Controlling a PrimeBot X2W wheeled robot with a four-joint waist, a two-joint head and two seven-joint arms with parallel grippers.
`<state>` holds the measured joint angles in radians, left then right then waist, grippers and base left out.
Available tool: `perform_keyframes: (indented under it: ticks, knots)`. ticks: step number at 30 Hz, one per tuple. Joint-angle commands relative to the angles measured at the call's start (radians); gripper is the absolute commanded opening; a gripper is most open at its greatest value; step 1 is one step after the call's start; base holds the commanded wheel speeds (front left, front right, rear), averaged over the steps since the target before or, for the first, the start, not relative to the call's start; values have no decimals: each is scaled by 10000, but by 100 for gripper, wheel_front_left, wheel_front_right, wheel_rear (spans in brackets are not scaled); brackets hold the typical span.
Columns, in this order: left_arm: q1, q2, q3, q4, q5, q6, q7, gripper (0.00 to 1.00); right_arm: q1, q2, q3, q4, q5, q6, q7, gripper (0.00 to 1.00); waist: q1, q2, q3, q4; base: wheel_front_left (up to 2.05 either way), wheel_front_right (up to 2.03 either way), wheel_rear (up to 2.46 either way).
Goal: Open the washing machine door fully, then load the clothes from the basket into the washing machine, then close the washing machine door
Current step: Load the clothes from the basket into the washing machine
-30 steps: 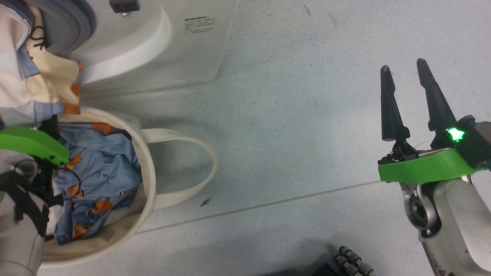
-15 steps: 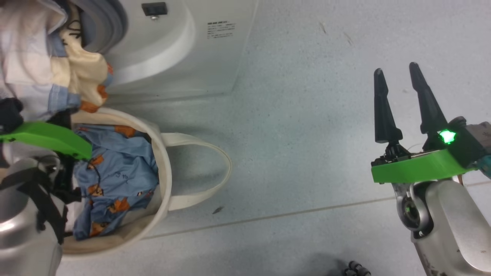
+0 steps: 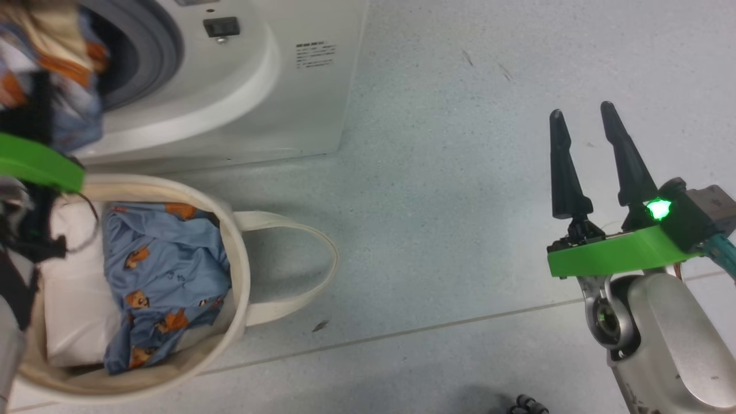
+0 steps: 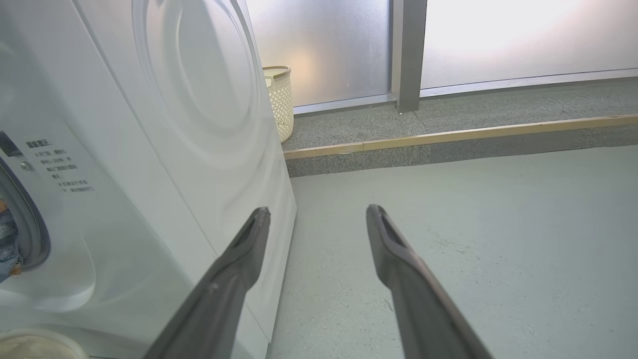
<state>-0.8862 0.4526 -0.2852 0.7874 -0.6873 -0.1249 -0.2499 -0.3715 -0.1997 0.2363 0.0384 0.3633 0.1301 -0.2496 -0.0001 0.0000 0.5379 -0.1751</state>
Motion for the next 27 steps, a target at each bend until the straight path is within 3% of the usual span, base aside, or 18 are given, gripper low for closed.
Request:
perform_keyframes:
  ticks: [1,10,15,27]
  knots:
    - [-464,649,242,-37,-146,-56,-118,0,174,-99,79,-303,-23,6,-122,100,1,0,57,-73,0,0,0]
    - [-2137,895,418,1797,254,21,-118,0,561,-566,-59,-383,-92,6,-122,100,1,0,49,-357,0,0,0]
    - [-2668,693,1116,1662,887,401,-118,0,752,-842,-103,-482,-69,6,-122,100,1,0,142,-429,0,0,0]
    - [-3632,132,2224,1328,2340,442,-118,0,1005,-1072,-422,-819,-91,6,-122,100,1,0,629,-528,0,0,0]
